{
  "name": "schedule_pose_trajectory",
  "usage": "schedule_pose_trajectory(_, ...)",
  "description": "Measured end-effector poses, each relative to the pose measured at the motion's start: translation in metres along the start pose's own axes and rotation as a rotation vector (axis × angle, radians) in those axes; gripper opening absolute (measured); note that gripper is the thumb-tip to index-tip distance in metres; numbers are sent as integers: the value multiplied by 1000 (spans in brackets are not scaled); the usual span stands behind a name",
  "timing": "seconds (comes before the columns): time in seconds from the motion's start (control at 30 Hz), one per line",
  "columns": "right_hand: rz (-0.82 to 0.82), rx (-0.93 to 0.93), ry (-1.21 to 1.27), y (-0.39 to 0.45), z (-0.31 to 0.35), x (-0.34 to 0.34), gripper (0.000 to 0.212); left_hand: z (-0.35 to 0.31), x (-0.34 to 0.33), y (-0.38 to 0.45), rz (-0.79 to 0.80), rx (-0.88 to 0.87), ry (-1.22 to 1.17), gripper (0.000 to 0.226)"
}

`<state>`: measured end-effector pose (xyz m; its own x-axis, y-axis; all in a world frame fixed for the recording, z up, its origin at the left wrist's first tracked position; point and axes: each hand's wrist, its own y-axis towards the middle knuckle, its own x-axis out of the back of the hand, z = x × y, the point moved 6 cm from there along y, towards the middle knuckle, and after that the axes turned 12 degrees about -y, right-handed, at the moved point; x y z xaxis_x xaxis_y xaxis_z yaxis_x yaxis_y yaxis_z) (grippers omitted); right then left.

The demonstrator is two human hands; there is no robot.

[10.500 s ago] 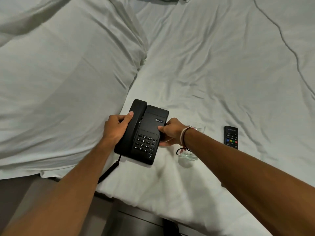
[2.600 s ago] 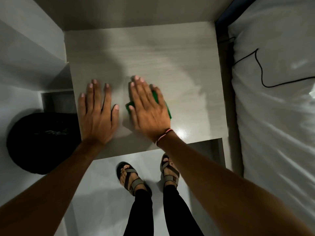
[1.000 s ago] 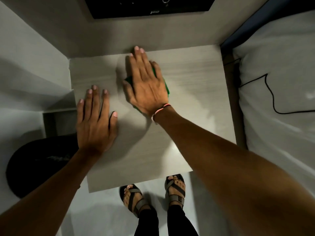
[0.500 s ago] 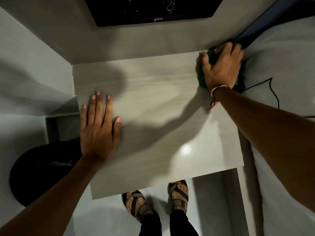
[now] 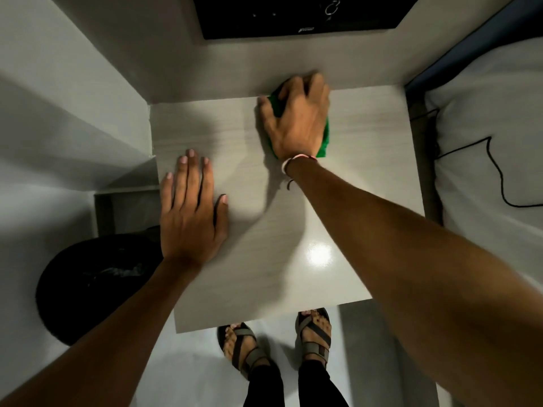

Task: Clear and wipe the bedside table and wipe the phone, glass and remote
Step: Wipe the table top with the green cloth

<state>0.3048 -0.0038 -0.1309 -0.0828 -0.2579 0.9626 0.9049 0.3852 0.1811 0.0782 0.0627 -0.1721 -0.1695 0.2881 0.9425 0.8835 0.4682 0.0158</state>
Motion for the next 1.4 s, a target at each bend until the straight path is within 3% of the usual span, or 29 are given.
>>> schedule_pose_trajectory(0.13,50,60,43,-8,30,-7,39,-1,1,1,20,7,-15,64)
schedule_pose_trajectory(0.33,80,252,53,-32,21,1,38,-1,1,0,-1,-6,-5,61)
schedule_pose_trajectory(0.6,-4,279,61,-112,-2,18,31,-2,-1,-5,-20,10,48,60)
schedule_pose_trajectory(0.77,33,282,38,-176,-27,32,33,-7,-2,-22,-30,62,41,62)
schedule_pose_trajectory(0.87,114,253,14,-207,-35,37,38,-9,-3,-31,-12,78,28,62)
schedule_pose_trajectory(0.97,230,144,150,-196,-35,43,43,-23,6,-36,-24,131,-17,62)
schedule_pose_trajectory(1.07,87,0,250,-152,-69,58,41,-67,22,-37,-139,42,-146,58)
schedule_pose_trajectory(1.13,101,9,100,-127,-103,53,42,-111,25,-31,-171,-76,-210,58)
schedule_pose_trajectory(1.2,240,126,-119,-121,-131,35,52,-152,16,-23,-126,-118,-202,61)
schedule_pose_trajectory(1.33,240,298,-267,-130,-148,13,64,-182,-28,-37,103,47,-118,65)
schedule_pose_trajectory(1.4,199,292,-266,-129,-149,9,65,-179,-34,-50,41,73,-120,57)
